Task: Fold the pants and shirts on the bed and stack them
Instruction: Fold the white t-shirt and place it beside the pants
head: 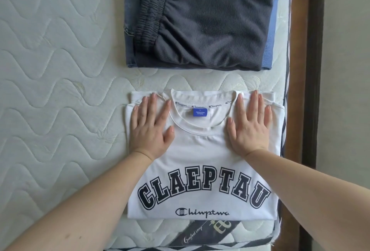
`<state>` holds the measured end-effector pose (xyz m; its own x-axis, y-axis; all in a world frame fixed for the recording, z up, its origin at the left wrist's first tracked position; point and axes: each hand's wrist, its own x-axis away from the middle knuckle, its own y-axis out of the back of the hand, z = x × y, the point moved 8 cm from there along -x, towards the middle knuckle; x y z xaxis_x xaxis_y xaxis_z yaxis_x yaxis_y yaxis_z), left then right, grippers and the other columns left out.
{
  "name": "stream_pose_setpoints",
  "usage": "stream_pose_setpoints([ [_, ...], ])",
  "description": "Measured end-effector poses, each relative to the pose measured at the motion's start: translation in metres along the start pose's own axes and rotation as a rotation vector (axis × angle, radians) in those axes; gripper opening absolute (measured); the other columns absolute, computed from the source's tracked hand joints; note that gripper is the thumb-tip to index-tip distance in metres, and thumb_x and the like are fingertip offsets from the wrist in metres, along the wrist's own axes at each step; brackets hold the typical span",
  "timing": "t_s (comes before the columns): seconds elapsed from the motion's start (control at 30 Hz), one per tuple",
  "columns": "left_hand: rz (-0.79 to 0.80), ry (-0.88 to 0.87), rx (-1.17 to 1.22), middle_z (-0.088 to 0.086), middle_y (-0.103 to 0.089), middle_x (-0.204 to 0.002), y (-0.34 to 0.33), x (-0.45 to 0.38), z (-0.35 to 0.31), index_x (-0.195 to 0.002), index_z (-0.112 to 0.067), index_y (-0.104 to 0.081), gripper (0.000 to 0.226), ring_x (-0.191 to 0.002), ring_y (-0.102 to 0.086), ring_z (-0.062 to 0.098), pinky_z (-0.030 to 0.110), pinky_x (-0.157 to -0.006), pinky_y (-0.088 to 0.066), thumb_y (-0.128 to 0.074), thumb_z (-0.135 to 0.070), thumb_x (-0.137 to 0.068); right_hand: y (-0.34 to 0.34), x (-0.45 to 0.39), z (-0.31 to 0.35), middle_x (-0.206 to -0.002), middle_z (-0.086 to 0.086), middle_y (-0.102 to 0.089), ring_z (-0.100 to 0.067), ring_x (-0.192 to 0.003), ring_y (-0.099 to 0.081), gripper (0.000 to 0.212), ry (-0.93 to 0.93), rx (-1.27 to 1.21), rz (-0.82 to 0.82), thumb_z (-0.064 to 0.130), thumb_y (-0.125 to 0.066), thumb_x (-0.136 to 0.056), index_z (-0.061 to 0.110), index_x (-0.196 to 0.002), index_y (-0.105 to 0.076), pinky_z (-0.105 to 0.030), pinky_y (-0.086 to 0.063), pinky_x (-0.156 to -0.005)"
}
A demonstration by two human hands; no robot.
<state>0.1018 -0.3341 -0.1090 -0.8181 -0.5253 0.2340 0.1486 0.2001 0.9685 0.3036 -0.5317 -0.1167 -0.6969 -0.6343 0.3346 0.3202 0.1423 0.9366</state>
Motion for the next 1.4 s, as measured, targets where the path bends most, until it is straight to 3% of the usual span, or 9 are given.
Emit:
stream_pose_setpoints([
  [0.33, 0.002, 0.014, -0.013, 0.011, -0.004, -0.166, -0.002, -0.002, -0.001, -0.159, -0.029, -0.01, 0.08, -0.153, -0.005, 0.031, 0.051, -0.122, -0.008, -0.035, -0.052, -0.086, 0.005, 0.001, 0.002, -0.165, -0.01, 0.005, -0.025, -0.152, 0.007, 0.067, 0.009, 0.002, -0.023, 0.056, -0.017, -0.098, 0.032, -0.155, 0.007, -0.048, 0.0, -0.121],
  [0.5, 0.016, 0.025, 0.271, 0.005, 0.0, -0.166, 0.025, 0.003, 0.017, -0.158, -0.017, -0.012, 0.083, -0.153, 0.0, 0.022, 0.035, -0.121, 0.006, -0.032, -0.053, -0.086, 0.023, 0.009, 0.0, -0.164, -0.004, 0.012, -0.017, -0.151, 0.012, 0.068, 0.049, -0.044, -0.066, 0.057, -0.008, -0.1, 0.023, -0.156, 0.008, -0.037, 0.01, -0.121],
  [0.67, 0.188, 0.205, 0.079, 0.0, 0.028, -0.161, 0.0, 0.012, 0.046, -0.156, -0.019, 0.014, 0.076, -0.15, 0.02, 0.015, 0.039, -0.122, 0.011, -0.015, -0.059, -0.098, 0.015, 0.012, -0.035, -0.164, -0.007, 0.012, -0.019, -0.151, 0.013, 0.075, -0.089, -0.065, -0.022, 0.056, -0.016, -0.1, 0.011, -0.156, 0.007, -0.034, 0.01, -0.122],
  [0.77, 0.174, 0.224, 0.038, -0.001, 0.024, -0.163, 0.01, 0.011, 0.047, -0.157, -0.02, 0.01, 0.077, -0.15, 0.017, 0.013, 0.04, -0.12, 0.014, -0.023, -0.057, -0.099, 0.02, 0.013, -0.037, -0.164, -0.008, 0.013, -0.019, -0.151, 0.013, 0.077, -0.1, -0.1, 0.041, 0.058, -0.018, -0.1, 0.012, -0.156, 0.007, -0.035, 0.008, -0.122],
  [0.87, 0.036, 0.176, 0.078, 0.003, 0.009, -0.166, 0.022, 0.039, 0.02, -0.159, -0.013, 0.0, 0.076, -0.153, 0.007, 0.018, 0.04, -0.122, 0.009, -0.028, -0.05, -0.099, 0.022, 0.051, -0.031, -0.165, -0.007, 0.01, -0.019, -0.151, 0.01, 0.075, -0.129, -0.076, 0.004, 0.055, -0.02, -0.1, 0.012, -0.157, 0.005, -0.036, 0.004, -0.123],
  [1.03, 0.004, 0.129, 0.13, 0.012, -0.017, -0.164, -0.013, 0.147, -0.067, -0.156, -0.006, -0.021, 0.072, -0.151, -0.02, 0.026, 0.048, -0.121, -0.018, -0.03, -0.047, -0.097, -0.02, 0.158, 0.035, -0.164, 0.0, 0.008, -0.016, -0.151, 0.01, 0.068, 0.11, -0.071, 0.033, 0.047, -0.025, -0.103, 0.019, -0.157, 0.004, -0.034, 0.006, -0.122],
  [1.1, 0.012, 0.166, 0.118, 0.011, -0.018, -0.164, -0.03, 0.185, -0.084, -0.156, -0.007, -0.022, 0.072, -0.151, -0.02, 0.026, 0.049, -0.121, -0.017, -0.031, -0.048, -0.097, -0.047, 0.196, 0.055, -0.165, 0.0, 0.002, -0.016, -0.152, 0.006, 0.067, 0.182, -0.023, 0.045, 0.049, -0.025, -0.104, 0.018, -0.158, -0.001, -0.036, 0.004, -0.123],
  [1.27, 0.036, 0.144, 0.044, 0.011, -0.018, -0.164, -0.047, 0.248, -0.076, -0.157, -0.009, -0.019, 0.069, -0.151, -0.019, 0.027, 0.049, -0.122, -0.017, -0.028, -0.049, -0.101, -0.063, 0.245, 0.04, -0.165, -0.001, -0.008, -0.016, -0.152, -0.005, 0.066, 0.208, -0.008, 0.023, 0.049, -0.031, -0.102, 0.02, -0.158, -0.013, -0.038, -0.008, -0.123],
  [1.4, 0.15, 0.29, 0.046, 0.007, -0.021, -0.163, -0.037, 0.295, -0.032, -0.156, -0.011, -0.025, 0.071, -0.149, -0.027, 0.025, 0.051, -0.115, -0.028, -0.035, -0.048, -0.096, -0.051, 0.273, -0.004, -0.165, 0.0, 0.007, -0.016, -0.152, 0.007, 0.068, 0.044, -0.023, 0.157, 0.055, -0.02, -0.103, 0.023, -0.158, 0.003, -0.034, -0.004, -0.123],
])
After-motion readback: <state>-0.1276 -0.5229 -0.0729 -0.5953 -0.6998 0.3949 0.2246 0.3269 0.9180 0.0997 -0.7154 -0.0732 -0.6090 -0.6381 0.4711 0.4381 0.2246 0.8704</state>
